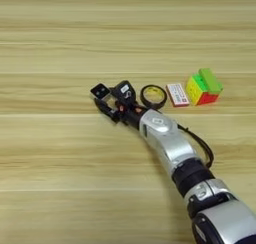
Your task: Move the objects on the table
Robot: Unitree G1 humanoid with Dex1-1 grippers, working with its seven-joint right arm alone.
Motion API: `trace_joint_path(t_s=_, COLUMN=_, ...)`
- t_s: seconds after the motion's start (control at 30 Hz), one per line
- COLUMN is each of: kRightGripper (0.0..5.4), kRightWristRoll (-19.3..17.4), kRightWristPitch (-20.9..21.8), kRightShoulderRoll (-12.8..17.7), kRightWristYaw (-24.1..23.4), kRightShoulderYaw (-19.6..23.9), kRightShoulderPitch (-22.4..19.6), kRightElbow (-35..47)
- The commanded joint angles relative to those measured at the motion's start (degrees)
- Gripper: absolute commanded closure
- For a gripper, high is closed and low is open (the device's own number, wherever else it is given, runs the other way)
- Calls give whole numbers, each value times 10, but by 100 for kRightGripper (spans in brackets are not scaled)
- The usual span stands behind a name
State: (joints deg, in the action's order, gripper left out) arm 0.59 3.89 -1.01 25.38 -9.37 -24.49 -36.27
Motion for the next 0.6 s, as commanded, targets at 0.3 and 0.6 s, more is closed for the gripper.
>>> trace_joint_path(t_s=0.3, kRightGripper=294, kRightWristRoll=-6, kRightWristPitch=-83, kRightShoulderRoll=27, kRightWristYaw=-38, kRightShoulderYaw=10, kRightShoulderPitch=153, kRightElbow=297)
trace_joint_path(t_s=0.6, kRightGripper=294, kRightWristRoll=-3, kRightWristPitch=-131, kRightShoulderRoll=39, kRightWristYaw=-70, kRightShoulderYaw=-5, kRightShoulderPitch=320, kRightElbow=478)
